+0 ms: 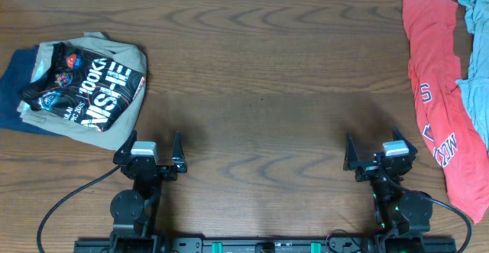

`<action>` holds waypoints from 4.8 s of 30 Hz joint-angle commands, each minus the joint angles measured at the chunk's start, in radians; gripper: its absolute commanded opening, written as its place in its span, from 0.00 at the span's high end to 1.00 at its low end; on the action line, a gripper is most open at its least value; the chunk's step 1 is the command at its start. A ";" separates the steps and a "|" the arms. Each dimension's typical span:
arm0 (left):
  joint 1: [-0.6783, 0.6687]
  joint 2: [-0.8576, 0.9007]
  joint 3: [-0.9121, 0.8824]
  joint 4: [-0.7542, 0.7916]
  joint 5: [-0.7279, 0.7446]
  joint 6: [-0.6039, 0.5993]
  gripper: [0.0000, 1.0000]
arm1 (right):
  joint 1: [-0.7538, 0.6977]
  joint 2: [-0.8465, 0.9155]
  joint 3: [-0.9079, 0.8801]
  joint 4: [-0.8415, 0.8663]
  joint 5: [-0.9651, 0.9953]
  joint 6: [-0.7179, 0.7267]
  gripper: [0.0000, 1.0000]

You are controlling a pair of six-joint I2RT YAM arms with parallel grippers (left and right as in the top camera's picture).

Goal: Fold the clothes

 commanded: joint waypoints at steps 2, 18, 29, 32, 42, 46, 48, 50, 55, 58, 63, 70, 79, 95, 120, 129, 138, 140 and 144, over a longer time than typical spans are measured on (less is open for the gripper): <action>0.004 -0.006 -0.008 -0.047 0.006 -0.002 0.02 | 0.000 0.000 -0.002 -0.003 0.000 -0.013 0.01; 0.005 -0.006 -0.008 -0.047 0.006 -0.002 0.02 | 0.000 0.000 -0.002 -0.003 0.000 -0.013 0.01; 0.005 -0.006 -0.008 -0.047 0.006 -0.002 0.02 | 0.000 0.000 -0.002 -0.003 0.000 -0.013 0.01; 0.004 -0.006 -0.008 -0.047 0.006 -0.002 0.02 | 0.000 0.000 -0.002 -0.003 0.000 -0.013 0.01; 0.004 -0.006 -0.008 -0.047 0.006 -0.002 0.02 | 0.000 0.000 -0.002 -0.003 0.000 -0.013 0.01; 0.004 -0.006 -0.008 -0.047 0.006 -0.002 0.02 | 0.000 0.000 -0.002 -0.003 0.000 -0.013 0.01; 0.004 -0.006 -0.008 -0.047 0.006 -0.002 0.02 | 0.000 0.000 -0.002 -0.003 0.000 -0.013 0.01; 0.004 -0.006 -0.008 -0.047 0.006 -0.002 0.02 | 0.000 0.000 -0.002 -0.003 0.000 -0.013 0.01; 0.005 -0.006 -0.008 -0.047 0.006 -0.002 0.02 | 0.000 0.000 -0.002 -0.003 0.000 -0.013 0.01; 0.005 -0.006 -0.008 -0.047 0.006 -0.002 0.02 | 0.000 0.000 -0.002 -0.003 0.000 -0.013 0.01; 0.004 -0.006 -0.008 -0.047 0.006 -0.002 0.02 | 0.000 0.000 -0.002 -0.003 0.000 -0.013 0.01; 0.005 -0.006 -0.008 -0.047 0.006 -0.002 0.02 | 0.000 0.000 -0.002 -0.003 0.000 -0.013 0.01; 0.004 -0.005 -0.008 -0.047 0.006 -0.002 0.02 | 0.000 0.000 -0.002 -0.003 0.000 -0.013 0.01; 0.004 -0.005 -0.008 -0.047 0.006 -0.002 0.02 | 0.000 0.000 -0.002 -0.003 0.000 -0.013 0.01; 0.003 -0.005 0.026 -0.096 0.081 -0.066 0.02 | -0.001 0.018 0.069 -0.065 -0.042 0.081 0.01; 0.003 0.079 0.230 -0.370 0.087 -0.112 0.02 | 0.000 0.203 0.284 -0.282 -0.012 0.088 0.01; 0.003 0.341 0.534 -0.621 0.162 -0.137 0.02 | -0.003 0.591 0.518 -0.457 0.024 0.141 0.01; 0.003 0.400 0.591 -0.674 0.163 -0.137 0.02 | -0.003 0.689 0.557 -0.472 0.042 0.141 0.01; 0.003 0.510 0.680 -0.780 0.195 -0.137 0.02 | -0.003 0.865 0.587 -0.395 0.064 0.141 0.01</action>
